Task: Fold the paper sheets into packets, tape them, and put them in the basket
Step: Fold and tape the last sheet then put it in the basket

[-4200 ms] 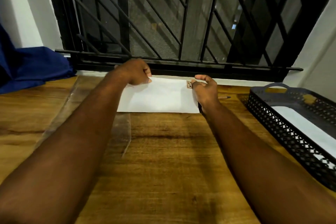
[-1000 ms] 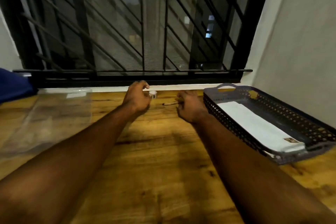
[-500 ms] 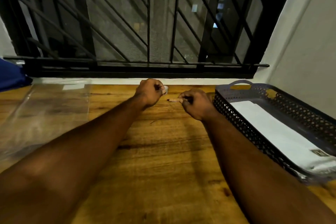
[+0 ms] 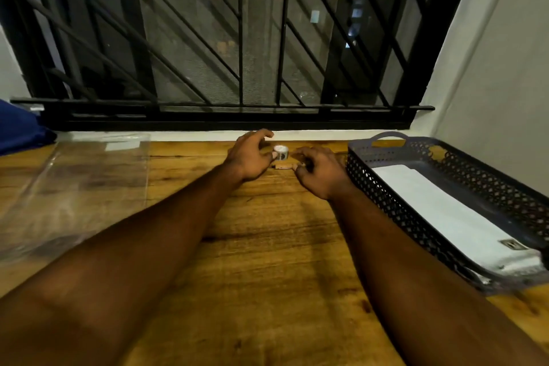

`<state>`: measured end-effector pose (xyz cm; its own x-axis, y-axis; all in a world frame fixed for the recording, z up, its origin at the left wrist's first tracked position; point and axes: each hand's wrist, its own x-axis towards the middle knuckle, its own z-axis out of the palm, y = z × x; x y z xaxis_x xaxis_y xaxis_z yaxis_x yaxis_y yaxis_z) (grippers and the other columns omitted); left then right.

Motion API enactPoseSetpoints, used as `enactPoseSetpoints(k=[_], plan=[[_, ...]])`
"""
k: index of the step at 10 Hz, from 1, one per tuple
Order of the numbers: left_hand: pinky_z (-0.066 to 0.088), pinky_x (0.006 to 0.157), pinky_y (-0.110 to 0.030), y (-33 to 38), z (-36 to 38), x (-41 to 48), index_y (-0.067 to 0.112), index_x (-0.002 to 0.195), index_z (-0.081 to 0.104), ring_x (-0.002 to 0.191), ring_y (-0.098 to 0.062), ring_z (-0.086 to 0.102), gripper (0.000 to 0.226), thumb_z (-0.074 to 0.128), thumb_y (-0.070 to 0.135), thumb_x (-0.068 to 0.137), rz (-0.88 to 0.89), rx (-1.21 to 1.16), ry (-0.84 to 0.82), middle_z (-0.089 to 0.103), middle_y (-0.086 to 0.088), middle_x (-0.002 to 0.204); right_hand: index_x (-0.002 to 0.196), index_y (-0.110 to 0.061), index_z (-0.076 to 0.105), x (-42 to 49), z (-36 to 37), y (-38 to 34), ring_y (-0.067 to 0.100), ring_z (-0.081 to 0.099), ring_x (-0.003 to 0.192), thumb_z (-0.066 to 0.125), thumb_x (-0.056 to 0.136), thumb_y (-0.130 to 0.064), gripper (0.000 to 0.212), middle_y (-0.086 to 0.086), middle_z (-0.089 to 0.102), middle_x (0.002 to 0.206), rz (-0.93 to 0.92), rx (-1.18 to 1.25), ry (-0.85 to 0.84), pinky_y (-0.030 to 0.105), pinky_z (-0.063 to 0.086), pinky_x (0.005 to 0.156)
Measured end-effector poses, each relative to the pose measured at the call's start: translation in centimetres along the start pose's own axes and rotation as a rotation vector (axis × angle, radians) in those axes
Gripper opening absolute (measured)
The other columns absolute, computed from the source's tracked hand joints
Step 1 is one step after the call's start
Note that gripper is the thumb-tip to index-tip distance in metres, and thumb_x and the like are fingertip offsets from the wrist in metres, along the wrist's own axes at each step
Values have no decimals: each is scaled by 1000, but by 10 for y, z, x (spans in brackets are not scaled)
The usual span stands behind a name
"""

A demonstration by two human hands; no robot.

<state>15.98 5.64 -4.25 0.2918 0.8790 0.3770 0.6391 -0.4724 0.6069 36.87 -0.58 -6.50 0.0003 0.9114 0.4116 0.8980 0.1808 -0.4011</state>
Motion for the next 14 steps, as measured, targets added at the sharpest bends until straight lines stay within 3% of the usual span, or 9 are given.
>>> enactPoseSetpoints(k=[1,2,4,6,7,9,11,13,14], plan=[[42,111,-47,-7,-21,-13,33,136,56,132,-23,50,45,69,41,94,-77,95,34,53,1,142,139,-34,60,-5,-9,-10,26,44,142,62,94,-44,45,-1,59,143,4,-54,1,57,33,118],[33,113,-50,-17,-51,-31,27,144,51,141,-28,40,52,61,47,97,-175,283,26,44,-3,152,135,-32,62,-8,-12,-25,24,51,129,62,94,-42,43,-2,63,132,-120,-168,24,48,39,108],[32,115,-53,-62,-118,-76,17,152,44,143,-34,37,69,46,61,98,-292,549,-27,38,-13,158,112,-29,71,-11,2,-79,20,56,114,66,90,-39,24,-6,68,114,-335,-201,-15,42,46,98],[15,125,-57,-100,-148,-124,17,156,38,155,-34,21,84,28,76,97,-394,577,-127,24,-13,168,101,-26,74,-24,37,-139,16,61,106,69,85,-33,18,-7,71,106,-274,94,11,36,50,96],[7,126,-54,-103,-153,-143,17,161,30,158,-29,12,90,22,79,96,-402,547,-138,16,-9,171,104,-29,73,-29,50,-151,17,60,107,68,85,-38,21,-12,66,105,-300,46,-49,42,52,96],[8,127,-52,-105,-169,-180,24,162,26,159,-24,11,90,22,82,93,-331,575,-205,15,-4,172,94,-34,71,-33,52,-156,21,66,99,60,80,-51,25,-9,71,99,-156,138,-48,42,58,90],[7,127,-52,-104,-180,-197,25,163,22,159,-22,9,90,24,82,93,-319,524,-213,14,-3,172,99,-31,74,-40,48,-169,20,66,102,61,80,-47,28,-7,72,105,-164,99,-105,40,58,92],[24,118,-66,-89,-184,-191,26,145,50,142,-29,42,84,25,84,90,-265,608,-150,45,-7,156,102,-33,72,-35,51,-166,19,64,103,62,82,-50,28,-10,70,104,-179,78,-81,38,56,90],[10,120,-69,-84,-190,-171,26,148,48,146,-28,38,80,24,80,93,-123,791,-100,44,-6,157,102,-29,73,-22,49,-165,17,65,101,69,88,-38,17,-8,69,102,-233,79,-105,30,52,86]])
